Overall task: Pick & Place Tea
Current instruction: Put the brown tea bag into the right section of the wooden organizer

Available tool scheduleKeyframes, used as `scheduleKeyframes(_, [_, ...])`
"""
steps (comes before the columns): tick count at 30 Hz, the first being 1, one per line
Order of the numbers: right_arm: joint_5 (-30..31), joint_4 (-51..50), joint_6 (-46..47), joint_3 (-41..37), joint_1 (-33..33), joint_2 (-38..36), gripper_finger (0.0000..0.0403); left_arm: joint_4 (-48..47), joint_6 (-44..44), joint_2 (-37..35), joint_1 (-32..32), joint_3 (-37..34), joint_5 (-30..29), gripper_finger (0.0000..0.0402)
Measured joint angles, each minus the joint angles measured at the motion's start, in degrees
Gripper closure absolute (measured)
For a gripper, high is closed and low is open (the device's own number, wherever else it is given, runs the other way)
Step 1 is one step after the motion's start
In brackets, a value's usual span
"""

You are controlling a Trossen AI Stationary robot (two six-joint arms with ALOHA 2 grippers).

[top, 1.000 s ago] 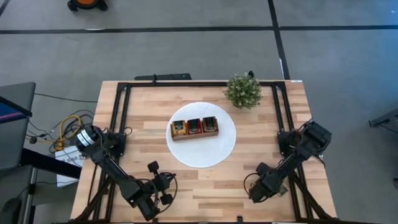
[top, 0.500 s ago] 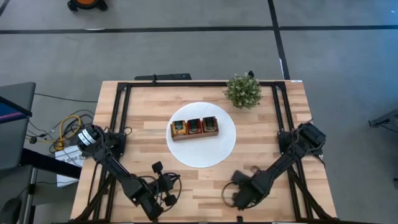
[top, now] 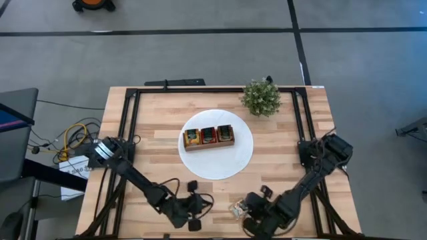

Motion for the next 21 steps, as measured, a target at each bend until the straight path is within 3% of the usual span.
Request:
scheduleKeyframes(6, [0.0, 1.3, 18.2, -6.2, 5.5, 0.0, 0.0266, 19.8, 5.7, 8.1, 4.3, 0.4, 14.3, 0.0402])
scheduleKeyframes(11, [1.4, 14.3, 23.3, -12.7, 5.5, -0.5, 0.0216, 21.4, 7.4, 12.6, 6.9, 4.7, 21.0, 0.0402])
scheduleKeyframes(16, [1.8, 22.9, 23.6, -15.9, 3.1, -0.5, 0.0206, 19.7, 9.3, 16.0, 8.3, 8.5, 22.0, 0.0401])
scheduleKeyframes(21, [0.1, 25.7, 20.7, -16.3, 0.5, -0.3, 0.0226, 18.3, 8.4, 17.4, 9.7, 9.9, 21.9, 0.0401])
